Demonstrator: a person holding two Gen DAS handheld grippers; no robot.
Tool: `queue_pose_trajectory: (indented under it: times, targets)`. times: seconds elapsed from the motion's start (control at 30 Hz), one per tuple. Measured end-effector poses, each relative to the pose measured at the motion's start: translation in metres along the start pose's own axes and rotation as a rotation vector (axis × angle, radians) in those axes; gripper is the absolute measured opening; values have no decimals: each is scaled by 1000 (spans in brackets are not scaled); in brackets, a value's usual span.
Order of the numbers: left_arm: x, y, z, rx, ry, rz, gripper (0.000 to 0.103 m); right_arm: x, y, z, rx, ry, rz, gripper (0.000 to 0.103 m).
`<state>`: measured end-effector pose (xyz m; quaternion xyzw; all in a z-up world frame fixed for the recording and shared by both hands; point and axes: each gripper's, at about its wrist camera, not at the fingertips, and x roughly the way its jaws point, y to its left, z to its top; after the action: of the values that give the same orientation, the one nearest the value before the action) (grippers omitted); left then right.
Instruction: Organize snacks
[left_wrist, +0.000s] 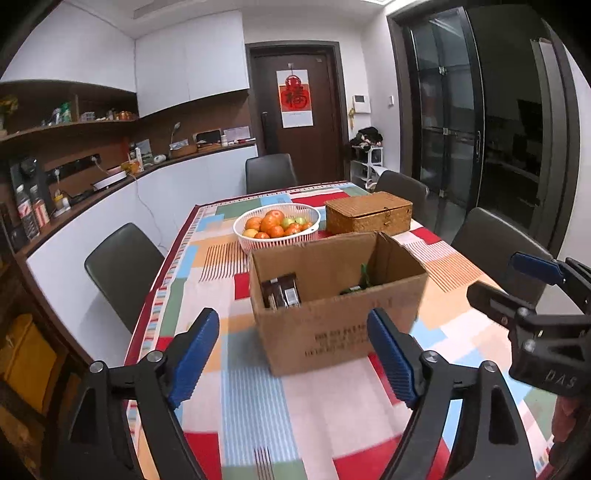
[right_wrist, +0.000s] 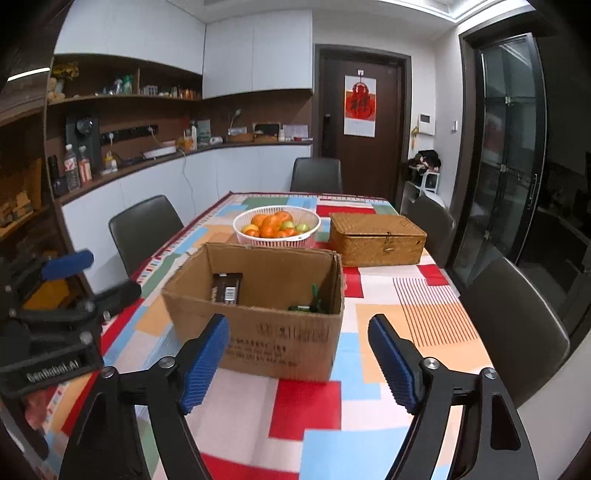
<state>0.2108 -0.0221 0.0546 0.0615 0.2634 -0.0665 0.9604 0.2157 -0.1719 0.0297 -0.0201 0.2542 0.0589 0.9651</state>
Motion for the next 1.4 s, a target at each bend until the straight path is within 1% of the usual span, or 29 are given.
queue_pose_trajectory:
  times: [0.07,0.17,0.27,0.33,0.47,0.57,0.63,0.8,0.93,1.07,1.4]
  targets:
    - [-17,1,-10,-23,-12,14,85,-15,0,-7,13,-15,0,81]
    - [-40,1,-23,-49,-31,21,89,-36,5,-19,8,-32,-21,82]
    - [-60,0,-33,-54,-52,39,92,-56,9,-32,4,-50,-30,86]
    - [-69,-1,-38,-58,-60,43,96,-68,13,-39,5,-56,-21,86]
    - [-84,-2,-45,-63,-73,42,98,-85,17,-52,5,-65,-23,88]
    - [-96,-4,-50,-60,-84,44,102,-96,18,-61,18,-71,-28,89]
    - [-101,-5,-53,-54,-89,42,103,-102,18,-65,27,-74,-27,89]
    - [-113,-8,-61,-49,-89,47,103,-114,17,-75,29,-71,-35,89]
    - [-116,-8,-66,-73,-62,13,103,-123,17,-80,24,-78,-56,89]
    - [-119,-7,-65,-75,-78,32,103,-129,19,-81,21,-79,-69,89]
    - [-128,-5,-70,-72,-96,48,103,-135,21,-78,17,-89,-69,89]
